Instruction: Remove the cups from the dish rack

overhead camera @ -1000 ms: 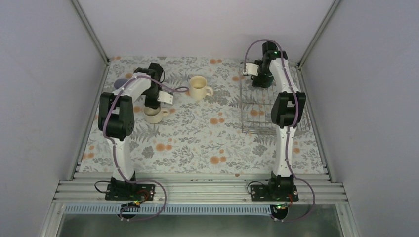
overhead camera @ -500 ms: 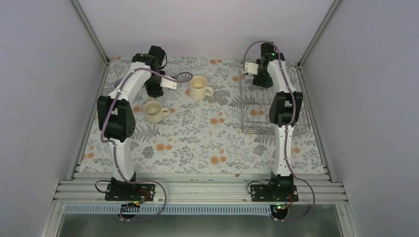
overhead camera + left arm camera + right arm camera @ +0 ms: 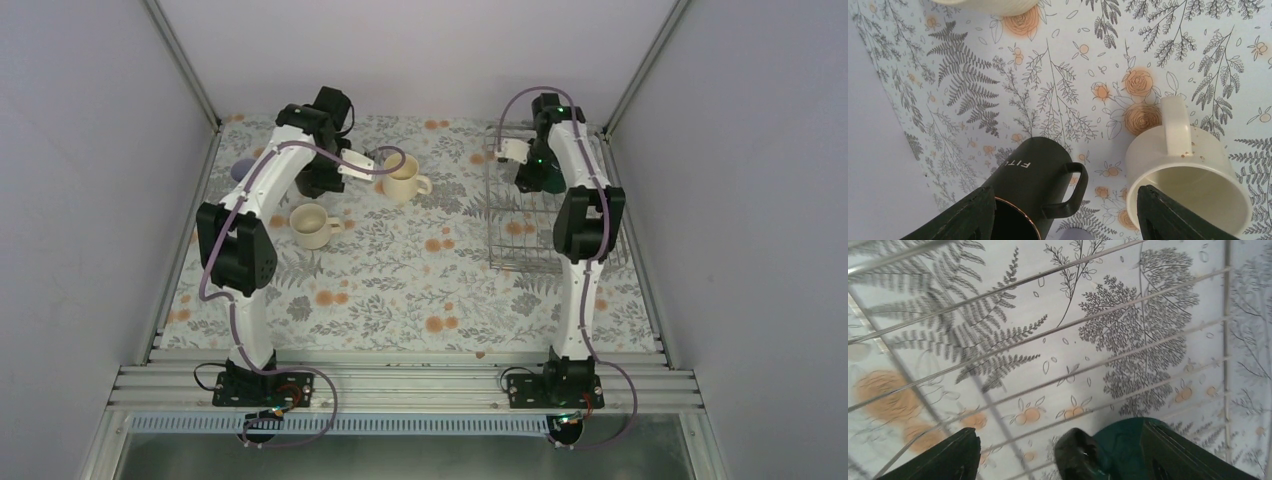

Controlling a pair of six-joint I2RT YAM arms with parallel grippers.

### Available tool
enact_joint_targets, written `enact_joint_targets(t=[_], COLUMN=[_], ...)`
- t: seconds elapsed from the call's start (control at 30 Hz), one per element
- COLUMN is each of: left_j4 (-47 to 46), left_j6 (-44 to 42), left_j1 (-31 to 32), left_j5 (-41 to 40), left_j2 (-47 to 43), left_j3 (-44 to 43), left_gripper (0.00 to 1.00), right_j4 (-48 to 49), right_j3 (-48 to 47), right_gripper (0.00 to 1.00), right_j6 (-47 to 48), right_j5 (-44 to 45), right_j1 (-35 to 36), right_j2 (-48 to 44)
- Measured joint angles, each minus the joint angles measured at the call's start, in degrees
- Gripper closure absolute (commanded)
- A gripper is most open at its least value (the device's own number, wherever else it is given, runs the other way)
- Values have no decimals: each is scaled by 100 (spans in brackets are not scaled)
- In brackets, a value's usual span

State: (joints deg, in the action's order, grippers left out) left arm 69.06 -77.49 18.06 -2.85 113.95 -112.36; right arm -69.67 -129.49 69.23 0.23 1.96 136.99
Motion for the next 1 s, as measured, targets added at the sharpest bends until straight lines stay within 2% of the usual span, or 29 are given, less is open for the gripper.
enact_joint_targets(t=[0.13, 0.3, 0.43, 0.67, 0.87, 1.0], left_j4=[-28, -127, -442, -1073, -1526, -1788], left_j6=[0, 22, 59, 68, 168, 221], left_j1=[33, 48, 52, 83, 87, 87], left_j5=[13, 96, 157, 160, 205, 271], left_j2=[-2, -2, -205, -743, -752, -752], left_j3=[0, 0, 275, 1062, 1255, 1353], left_gripper=[29, 29, 28, 27, 27, 27], right_j4=[31, 374, 400, 1252, 1648, 1954], right_j3=[149, 284, 291, 2531, 2693, 2756], right_gripper=[12, 15, 15, 16, 18, 26], right_j6=[-160, 162, 879, 2529, 3407, 3580], right_j5=[-232, -254, -219, 378, 710, 1123], right_j1=[-61, -103, -144, -208, -199, -201], right_j2=[-555, -1303, -1338, -1731, -1746, -1744])
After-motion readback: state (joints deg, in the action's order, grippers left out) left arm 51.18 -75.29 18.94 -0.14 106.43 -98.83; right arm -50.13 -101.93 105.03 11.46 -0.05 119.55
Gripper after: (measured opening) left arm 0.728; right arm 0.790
